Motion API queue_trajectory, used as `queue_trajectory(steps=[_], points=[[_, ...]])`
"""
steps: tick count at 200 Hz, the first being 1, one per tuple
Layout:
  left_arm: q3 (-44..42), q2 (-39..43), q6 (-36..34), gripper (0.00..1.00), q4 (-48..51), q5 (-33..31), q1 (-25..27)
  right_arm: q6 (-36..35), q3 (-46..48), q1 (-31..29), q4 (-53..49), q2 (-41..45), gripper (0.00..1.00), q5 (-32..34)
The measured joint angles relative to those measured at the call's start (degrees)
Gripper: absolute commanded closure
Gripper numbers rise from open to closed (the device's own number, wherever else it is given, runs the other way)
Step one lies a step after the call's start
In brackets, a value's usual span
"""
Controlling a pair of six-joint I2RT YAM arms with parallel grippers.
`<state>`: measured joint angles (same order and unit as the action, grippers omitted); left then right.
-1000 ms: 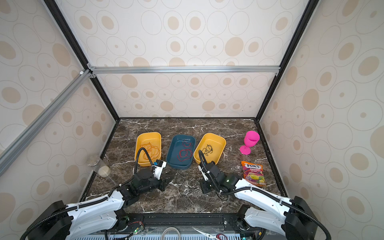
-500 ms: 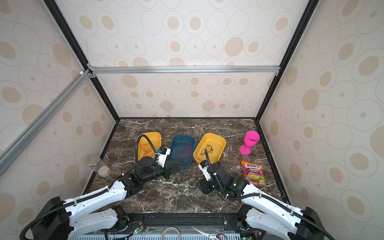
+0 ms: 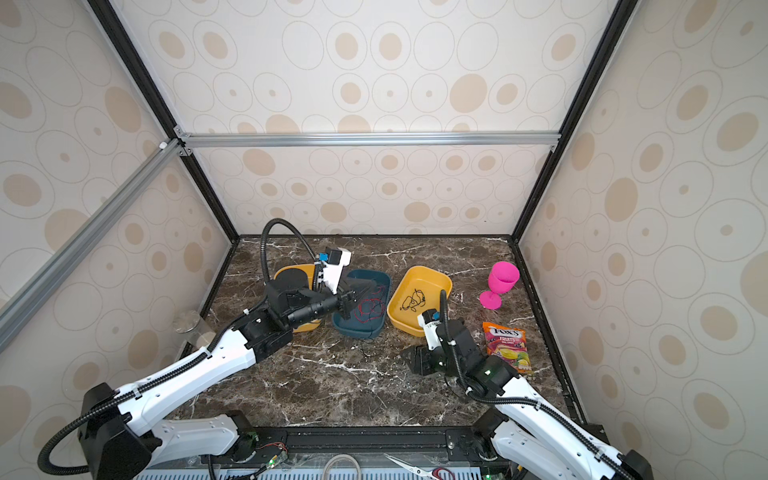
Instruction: Untangle the cables
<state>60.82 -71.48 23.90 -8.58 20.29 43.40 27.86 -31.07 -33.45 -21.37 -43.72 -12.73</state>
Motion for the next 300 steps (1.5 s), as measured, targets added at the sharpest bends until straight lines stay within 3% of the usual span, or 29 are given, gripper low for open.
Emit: queue_trajectory(steps=[35, 86, 157, 233, 300], points=[[12.2, -5.9, -2.2, 1.00, 3.8, 0.6, 0.0, 2.1, -2.8, 6.8, -1.5, 1.6, 0.39, -2.6], [27.2, -13.8, -5.2, 1.00, 7.9, 1.0, 0.0, 2.8, -9.8, 12.1, -7.1, 1.8, 0.42, 1.1], [42.6, -29.5, -6.8, 1.00, 9.5, 4.5, -1.5, 2.0, -12.4, 14.6, -11.7, 3.7, 0.42, 5.3], [45.5, -48.3, -4.6, 1.00, 8.7, 8.4, -2.9, 1.4, -10.8, 16.5, -13.6, 4.6, 0.41, 7.3], [40.7, -52.8, -4.9, 0.98, 10.9, 3.8, -2.2, 1.9, -8.1, 18.8, -12.0, 1.8, 0.41, 7.1]])
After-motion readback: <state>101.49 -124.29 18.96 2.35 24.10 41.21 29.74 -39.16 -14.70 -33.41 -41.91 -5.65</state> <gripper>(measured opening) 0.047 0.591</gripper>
